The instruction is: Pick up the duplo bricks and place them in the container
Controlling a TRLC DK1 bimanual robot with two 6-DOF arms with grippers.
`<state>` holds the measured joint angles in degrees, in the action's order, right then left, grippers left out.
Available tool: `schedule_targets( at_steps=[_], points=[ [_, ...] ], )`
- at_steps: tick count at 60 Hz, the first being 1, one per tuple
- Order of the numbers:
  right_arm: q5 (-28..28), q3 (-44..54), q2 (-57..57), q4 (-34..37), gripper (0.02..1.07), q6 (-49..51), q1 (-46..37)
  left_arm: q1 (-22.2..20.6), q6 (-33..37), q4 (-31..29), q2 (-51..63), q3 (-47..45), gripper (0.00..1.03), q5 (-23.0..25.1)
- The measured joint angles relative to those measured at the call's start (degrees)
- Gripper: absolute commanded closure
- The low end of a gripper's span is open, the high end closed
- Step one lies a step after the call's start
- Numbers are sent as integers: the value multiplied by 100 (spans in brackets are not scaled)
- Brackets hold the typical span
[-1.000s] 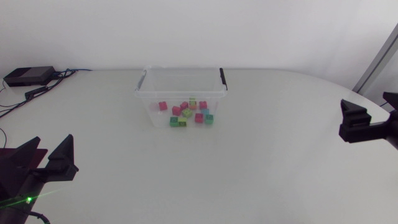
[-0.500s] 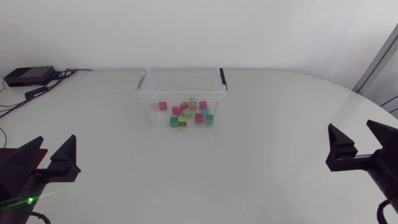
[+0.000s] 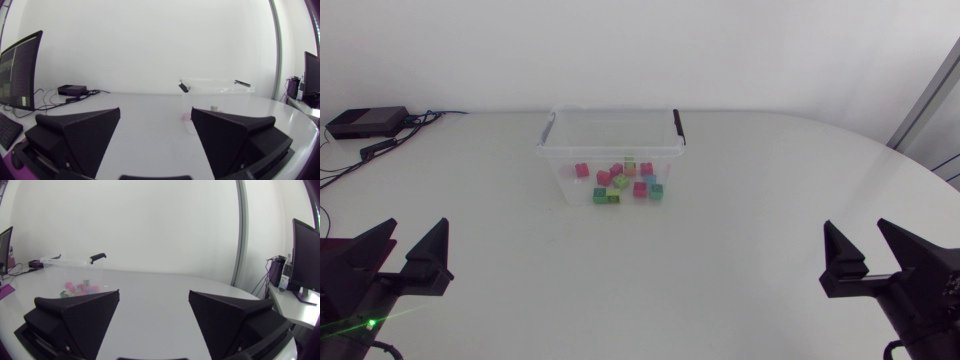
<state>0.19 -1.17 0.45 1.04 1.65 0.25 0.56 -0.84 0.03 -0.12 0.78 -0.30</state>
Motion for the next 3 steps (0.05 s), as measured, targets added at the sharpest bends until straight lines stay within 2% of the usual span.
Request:
schedule_targets(
  at_steps=[3],
  points=[
    [-2, 0, -17, 0, 7, -2, 0, 0, 2, 0, 0, 0, 4, 0]
  ],
)
